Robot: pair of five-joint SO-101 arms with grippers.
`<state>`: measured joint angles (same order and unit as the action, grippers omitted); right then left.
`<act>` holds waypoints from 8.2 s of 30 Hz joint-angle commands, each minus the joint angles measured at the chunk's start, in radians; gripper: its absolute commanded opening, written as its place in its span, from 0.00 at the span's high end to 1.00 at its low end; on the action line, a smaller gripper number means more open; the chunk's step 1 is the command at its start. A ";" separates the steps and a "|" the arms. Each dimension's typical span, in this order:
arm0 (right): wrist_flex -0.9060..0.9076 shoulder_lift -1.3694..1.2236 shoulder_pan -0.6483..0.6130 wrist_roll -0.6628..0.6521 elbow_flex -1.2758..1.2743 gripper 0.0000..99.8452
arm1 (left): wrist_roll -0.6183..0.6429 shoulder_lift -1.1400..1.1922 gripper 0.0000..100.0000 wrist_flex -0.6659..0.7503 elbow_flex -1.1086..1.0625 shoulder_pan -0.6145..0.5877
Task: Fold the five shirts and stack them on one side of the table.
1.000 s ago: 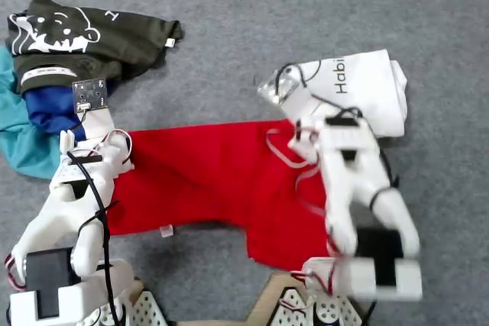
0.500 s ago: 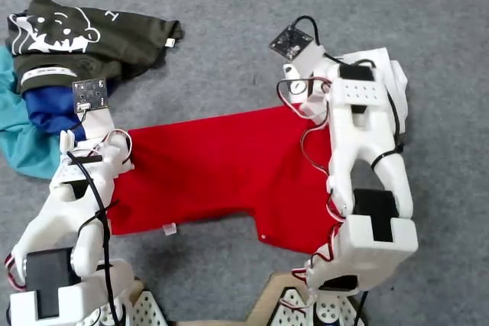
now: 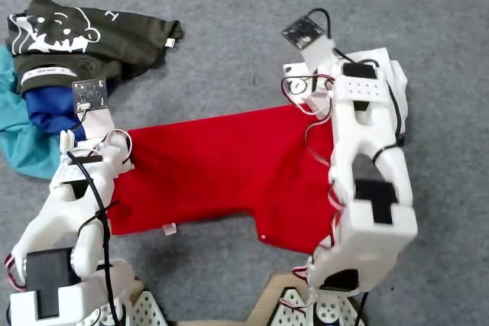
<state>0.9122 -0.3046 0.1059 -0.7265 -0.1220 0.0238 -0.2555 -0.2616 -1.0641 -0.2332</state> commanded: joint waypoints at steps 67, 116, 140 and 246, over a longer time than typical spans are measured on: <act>0.158 0.875 -0.367 -0.528 -1.196 0.96 | 0.005 -0.242 0.97 -0.187 -0.024 0.050; 0.324 0.869 -0.420 -0.427 -0.834 0.99 | 0.003 -0.239 0.97 -0.180 -0.019 0.050; 0.137 0.562 -0.302 -0.707 -0.532 0.80 | 0.003 -0.238 0.97 -0.153 -0.024 0.050; 0.129 0.407 0.192 0.299 0.449 0.98 | 0.009 -0.178 0.97 -1.180 0.733 0.386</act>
<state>1.0625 0.1220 0.2348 -0.4365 0.2140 0.0238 -0.4089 -1.4753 -0.3721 0.0399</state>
